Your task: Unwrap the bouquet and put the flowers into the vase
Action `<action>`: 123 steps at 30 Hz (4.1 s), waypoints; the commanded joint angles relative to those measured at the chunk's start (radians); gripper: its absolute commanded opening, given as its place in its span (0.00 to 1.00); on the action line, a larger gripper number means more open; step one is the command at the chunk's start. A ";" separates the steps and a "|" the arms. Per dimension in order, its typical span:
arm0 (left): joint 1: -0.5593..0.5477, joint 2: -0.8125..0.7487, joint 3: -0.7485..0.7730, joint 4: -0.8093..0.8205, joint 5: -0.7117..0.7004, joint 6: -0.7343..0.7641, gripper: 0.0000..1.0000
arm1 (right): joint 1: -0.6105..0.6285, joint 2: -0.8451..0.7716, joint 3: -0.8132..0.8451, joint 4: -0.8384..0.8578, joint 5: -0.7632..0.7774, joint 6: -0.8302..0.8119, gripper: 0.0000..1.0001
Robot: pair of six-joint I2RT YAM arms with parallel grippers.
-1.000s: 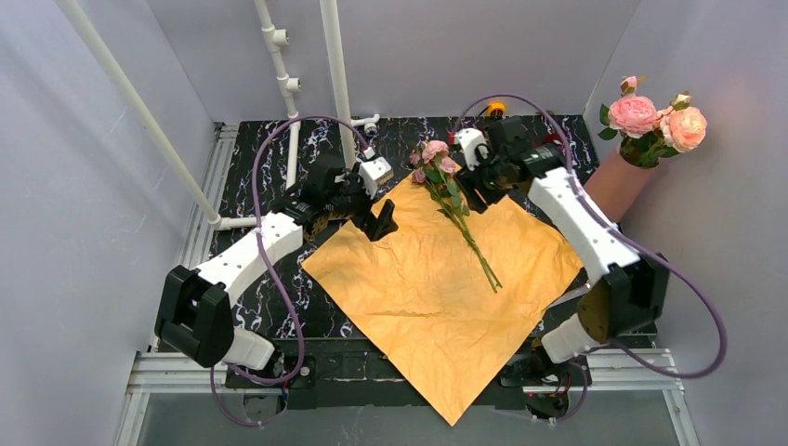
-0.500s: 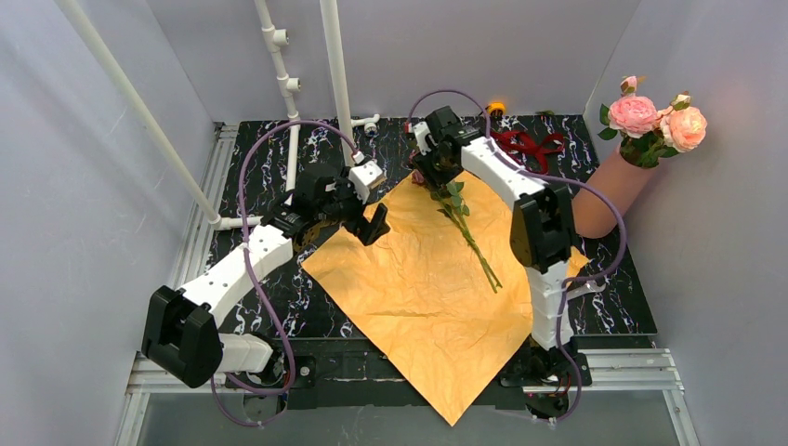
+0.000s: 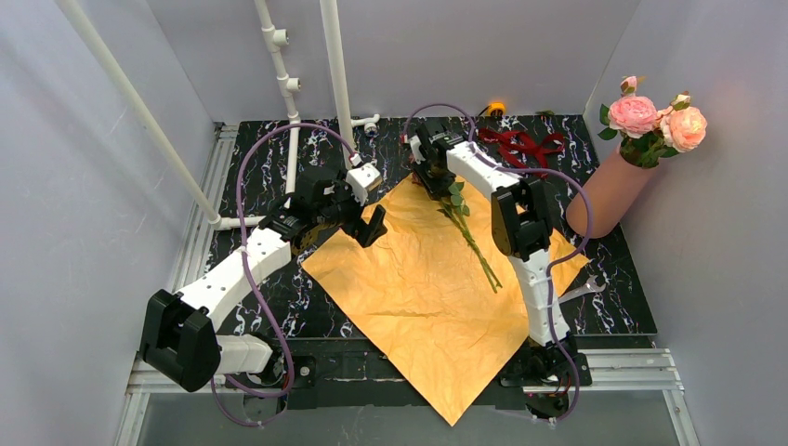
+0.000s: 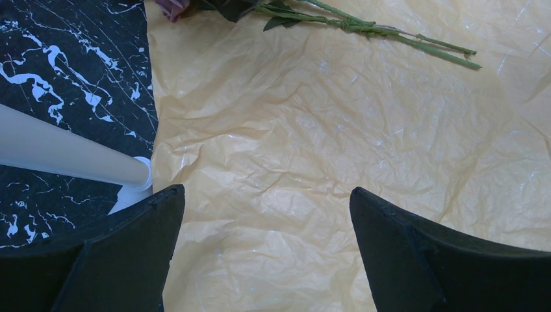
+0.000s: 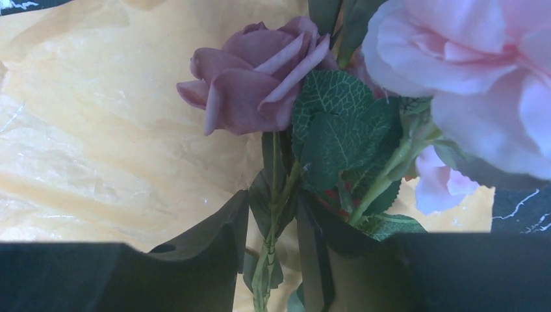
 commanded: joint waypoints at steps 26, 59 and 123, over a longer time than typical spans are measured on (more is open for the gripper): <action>0.008 -0.020 0.028 0.014 0.064 0.037 0.98 | 0.003 -0.608 -0.225 0.344 -0.282 0.420 0.01; 0.007 0.142 0.181 -0.008 0.201 0.074 0.98 | -0.356 -1.415 -0.374 0.726 0.162 -0.260 0.01; 0.006 0.061 0.054 0.155 0.164 0.058 0.98 | -0.460 -1.241 -0.559 1.147 0.160 -0.391 0.01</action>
